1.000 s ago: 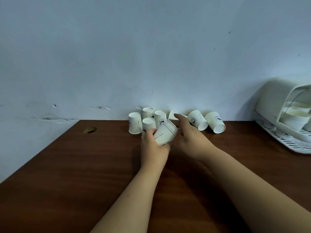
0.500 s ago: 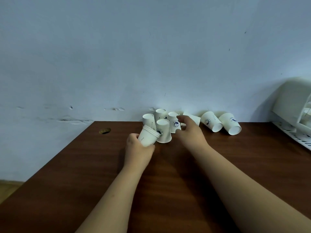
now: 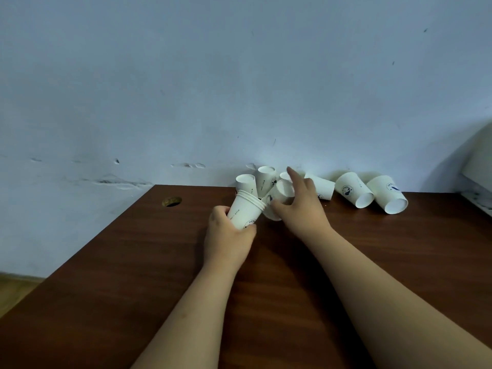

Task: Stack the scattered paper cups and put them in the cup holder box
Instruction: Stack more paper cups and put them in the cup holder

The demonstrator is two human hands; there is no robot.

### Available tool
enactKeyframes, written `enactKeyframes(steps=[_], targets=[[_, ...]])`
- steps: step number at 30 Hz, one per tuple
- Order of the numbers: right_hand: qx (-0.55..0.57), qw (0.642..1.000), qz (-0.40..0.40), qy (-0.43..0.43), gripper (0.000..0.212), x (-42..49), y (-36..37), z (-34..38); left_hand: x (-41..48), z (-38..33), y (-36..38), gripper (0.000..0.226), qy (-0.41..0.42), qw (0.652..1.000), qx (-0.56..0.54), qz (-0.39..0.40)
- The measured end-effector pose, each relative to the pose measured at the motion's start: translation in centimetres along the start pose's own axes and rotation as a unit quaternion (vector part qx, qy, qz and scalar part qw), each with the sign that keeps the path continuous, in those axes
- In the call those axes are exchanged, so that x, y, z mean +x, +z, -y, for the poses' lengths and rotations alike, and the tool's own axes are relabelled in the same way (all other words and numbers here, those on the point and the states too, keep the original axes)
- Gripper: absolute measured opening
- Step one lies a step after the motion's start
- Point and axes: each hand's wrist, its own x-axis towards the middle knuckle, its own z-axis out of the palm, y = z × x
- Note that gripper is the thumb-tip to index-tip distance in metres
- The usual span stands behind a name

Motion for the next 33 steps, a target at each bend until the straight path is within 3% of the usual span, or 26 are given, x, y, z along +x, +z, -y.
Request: enactKeyframes(steps=[5, 8, 12, 16, 18, 22, 25, 33], targets=[[0.127, 0.985, -0.100, 0.065, 0.056, -0.6, -1.6, 1.8, -0.4, -0.2, -0.3, 0.061, 0.018, 1.000, -0.011, 0.019], [0.215, 0.969, -0.057, 0.107, 0.053, -1.0, -1.8, 2.6, -0.8, -0.6, -0.6, 0.074, 0.055, 0.996, -0.034, 0.055], [0.163, 0.984, 0.015, 0.065, 0.040, -1.3, -1.2, 2.3, -1.2, -0.9, -0.6, 0.087, 0.078, 0.990, -0.058, 0.097], [0.179, 0.980, 0.066, 0.066, 0.032, -1.2, -0.9, 2.0, -1.3, -1.0, -0.7, 0.096, 0.084, 0.988, -0.079, 0.108], [0.198, 0.976, 0.065, 0.058, 0.030, -1.4, -1.2, 2.2, -1.3, -1.0, -0.8, 0.100, 0.084, 0.986, -0.092, 0.114], [0.213, 0.973, 0.044, 0.071, 0.054, -1.8, -2.2, 2.9, -1.3, -0.9, -0.9, 0.103, 0.095, 0.980, -0.121, 0.129], [0.261, 0.963, 0.027, 0.067, 0.042, -1.7, -2.5, 3.0, -1.3, -0.7, -0.8, 0.103, 0.114, 0.976, -0.123, 0.139], [0.276, 0.958, 0.082, -0.007, 0.021, -1.8, -2.4, 3.2, -1.0, -0.4, -0.4, 0.096, 0.106, 0.977, -0.131, 0.132]])
